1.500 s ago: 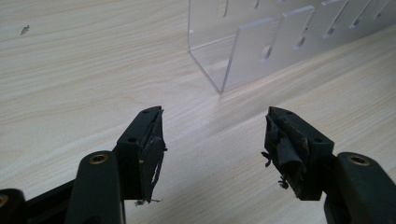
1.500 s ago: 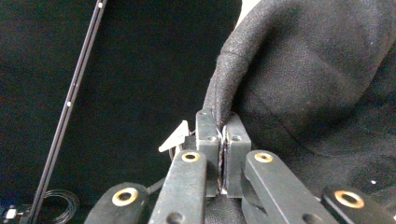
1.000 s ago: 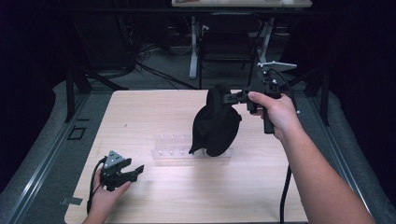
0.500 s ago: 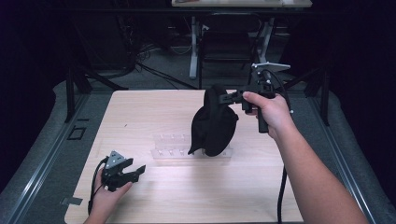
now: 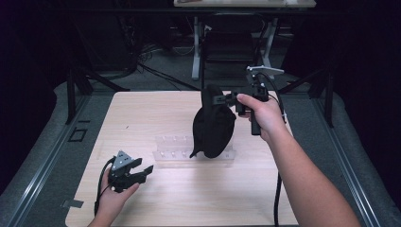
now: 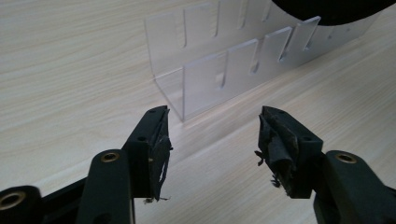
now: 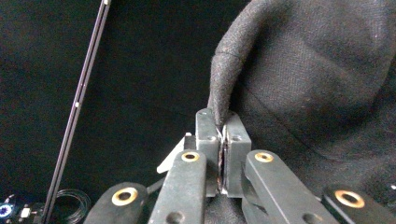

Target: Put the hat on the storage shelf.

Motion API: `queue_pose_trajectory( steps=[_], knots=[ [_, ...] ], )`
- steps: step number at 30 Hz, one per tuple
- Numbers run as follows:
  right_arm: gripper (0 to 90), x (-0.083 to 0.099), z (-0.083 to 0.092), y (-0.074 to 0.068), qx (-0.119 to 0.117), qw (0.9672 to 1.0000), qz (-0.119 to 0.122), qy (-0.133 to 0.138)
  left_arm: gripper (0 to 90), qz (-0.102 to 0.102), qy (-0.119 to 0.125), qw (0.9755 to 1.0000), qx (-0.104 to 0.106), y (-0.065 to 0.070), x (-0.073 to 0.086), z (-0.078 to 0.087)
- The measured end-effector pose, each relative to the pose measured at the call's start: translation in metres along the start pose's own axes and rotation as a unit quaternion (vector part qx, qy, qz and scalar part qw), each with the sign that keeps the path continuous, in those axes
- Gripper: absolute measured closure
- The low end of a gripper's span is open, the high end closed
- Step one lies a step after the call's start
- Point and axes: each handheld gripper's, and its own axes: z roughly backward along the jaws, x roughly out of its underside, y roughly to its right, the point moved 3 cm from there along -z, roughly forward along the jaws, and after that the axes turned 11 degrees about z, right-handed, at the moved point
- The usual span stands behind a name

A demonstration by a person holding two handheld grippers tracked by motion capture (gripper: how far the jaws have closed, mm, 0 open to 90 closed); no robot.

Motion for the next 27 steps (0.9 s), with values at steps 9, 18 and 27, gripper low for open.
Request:
queue_pose_trajectory(
  steps=[9, 18, 27],
  knots=[
    [88.1, 0.0, -0.006, -0.003, -0.003, 1.0, -0.002, 0.0, 49.9, -0.026, 0.007, 0.9994, 0.021, 0.022, -0.019, -0.001],
    [88.0, 0.001, -0.008, -0.004, 0.001, 1.0, 0.0, 0.002, 52.2, -0.045, 0.011, 0.998, 0.044, 0.048, -0.036, -0.008],
    [87.9, 0.002, -0.01, -0.005, 0.003, 1.0, 0.004, 0.0, 55.1, -0.072, 0.003, 0.9953, 0.065, 0.081, -0.05, -0.02]
  ],
)
